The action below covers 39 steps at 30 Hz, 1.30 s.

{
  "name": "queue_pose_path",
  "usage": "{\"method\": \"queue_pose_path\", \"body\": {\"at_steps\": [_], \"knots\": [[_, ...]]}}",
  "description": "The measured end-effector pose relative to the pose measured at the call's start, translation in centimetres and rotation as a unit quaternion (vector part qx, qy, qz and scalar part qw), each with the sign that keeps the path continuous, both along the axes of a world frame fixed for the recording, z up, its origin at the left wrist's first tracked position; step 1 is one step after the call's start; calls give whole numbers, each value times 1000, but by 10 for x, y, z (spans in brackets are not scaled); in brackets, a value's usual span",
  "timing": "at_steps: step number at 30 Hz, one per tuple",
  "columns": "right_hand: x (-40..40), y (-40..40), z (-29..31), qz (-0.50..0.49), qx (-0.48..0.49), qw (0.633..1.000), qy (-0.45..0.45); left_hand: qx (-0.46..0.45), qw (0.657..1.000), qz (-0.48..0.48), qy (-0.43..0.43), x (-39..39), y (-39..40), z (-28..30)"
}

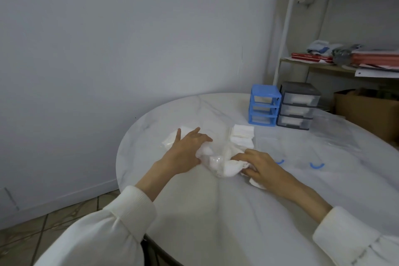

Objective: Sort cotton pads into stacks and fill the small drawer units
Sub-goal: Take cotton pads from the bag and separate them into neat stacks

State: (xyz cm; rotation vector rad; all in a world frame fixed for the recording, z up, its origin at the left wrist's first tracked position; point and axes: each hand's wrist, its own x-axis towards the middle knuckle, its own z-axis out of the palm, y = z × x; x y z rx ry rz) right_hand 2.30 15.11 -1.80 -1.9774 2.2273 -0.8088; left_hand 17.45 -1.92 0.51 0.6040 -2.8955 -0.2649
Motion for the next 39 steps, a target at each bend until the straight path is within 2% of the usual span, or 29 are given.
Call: {"method": "queue_pose_path", "body": {"at_steps": [6,11,14,17,20,24,30,33,35,39], "knots": [[-15,30,1,-30,-17,999,-2,-89,995,52,0,-9,31,-3],[-23,54,3,-80,-18,996,-32,-136,989,55,0,-17,58,-7],[-26,65,6,-89,-33,993,-72,-172,984,42,-2,-23,69,-8],[-30,72,9,-100,-18,985,-138,-167,986,19,18,-29,77,-7],[-30,78,11,-114,-10,972,-205,-131,990,-12,52,-35,85,-5],[-30,79,12,-113,-56,953,-274,-94,993,-3,75,-37,86,-4],[-30,72,15,-122,-116,944,-283,-83,985,35,146,-37,81,-1],[-32,67,19,-113,-140,939,-292,-59,972,11,226,-43,80,-5],[-35,62,24,-108,-149,935,-303,18,959,-16,282,-50,82,-7],[-40,50,30,-93,-183,914,-351,237,913,-47,328,-63,93,-8]]}}
